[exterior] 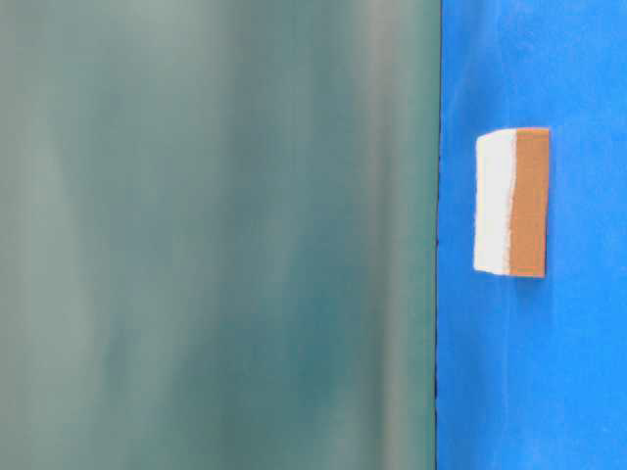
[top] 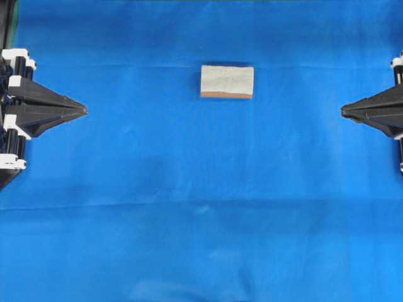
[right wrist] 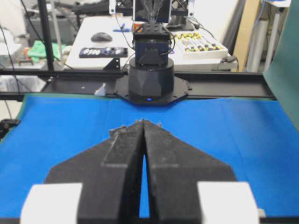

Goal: Hand over the sponge with the left arm and wipe it with the right arm.
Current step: 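Move the open left gripper toward the sponge in the table center, then close the left gripper on the near end of the sponge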

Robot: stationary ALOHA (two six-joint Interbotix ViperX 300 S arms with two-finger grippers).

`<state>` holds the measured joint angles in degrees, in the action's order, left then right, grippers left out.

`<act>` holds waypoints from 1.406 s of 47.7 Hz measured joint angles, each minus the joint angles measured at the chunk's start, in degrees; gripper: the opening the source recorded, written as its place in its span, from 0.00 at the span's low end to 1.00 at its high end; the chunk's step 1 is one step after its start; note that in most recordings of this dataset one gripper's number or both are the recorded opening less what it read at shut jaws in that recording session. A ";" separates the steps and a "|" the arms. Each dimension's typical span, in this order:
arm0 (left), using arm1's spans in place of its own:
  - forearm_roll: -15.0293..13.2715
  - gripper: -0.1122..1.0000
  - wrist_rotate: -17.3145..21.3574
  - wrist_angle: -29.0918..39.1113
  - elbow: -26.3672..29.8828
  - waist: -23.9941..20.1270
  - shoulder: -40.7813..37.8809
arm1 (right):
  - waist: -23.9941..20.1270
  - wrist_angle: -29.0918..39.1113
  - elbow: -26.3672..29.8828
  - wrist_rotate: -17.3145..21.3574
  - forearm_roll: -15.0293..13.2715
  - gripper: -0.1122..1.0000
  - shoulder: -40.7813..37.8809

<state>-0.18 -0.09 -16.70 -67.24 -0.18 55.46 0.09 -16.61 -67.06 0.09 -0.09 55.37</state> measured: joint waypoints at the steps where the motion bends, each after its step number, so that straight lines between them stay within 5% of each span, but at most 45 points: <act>1: -0.18 0.10 0.18 0.00 0.09 0.00 -0.09 | 0.00 0.00 0.00 0.00 0.00 0.10 0.00; 14: -1.23 0.10 2.72 0.00 1.76 -3.16 -3.34 | 0.00 1.67 0.44 -0.70 -0.26 0.10 0.00; 28: -1.23 0.12 3.43 -1.67 5.01 -8.96 -15.47 | 0.00 2.29 0.88 -0.70 -0.18 0.10 0.00; 32: -1.32 0.25 3.43 -1.67 6.33 -10.28 -19.34 | 0.00 2.29 0.97 -0.70 -0.26 0.10 0.00; 39: -1.32 0.64 4.39 -1.49 9.84 -12.04 -27.16 | 0.09 2.29 0.97 -0.70 -0.26 0.10 -0.09; 46: -1.32 0.92 9.23 -1.05 13.97 -13.01 -36.30 | 0.09 2.46 0.97 -0.70 -0.26 0.10 -0.09; 67: -1.32 0.94 13.18 1.49 26.28 -16.96 -57.57 | 0.09 2.55 0.97 -0.53 -0.26 0.10 -0.53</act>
<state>-1.49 13.10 -15.21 -40.96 -17.14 -2.11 0.18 -14.06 -66.09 -0.44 -0.35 54.84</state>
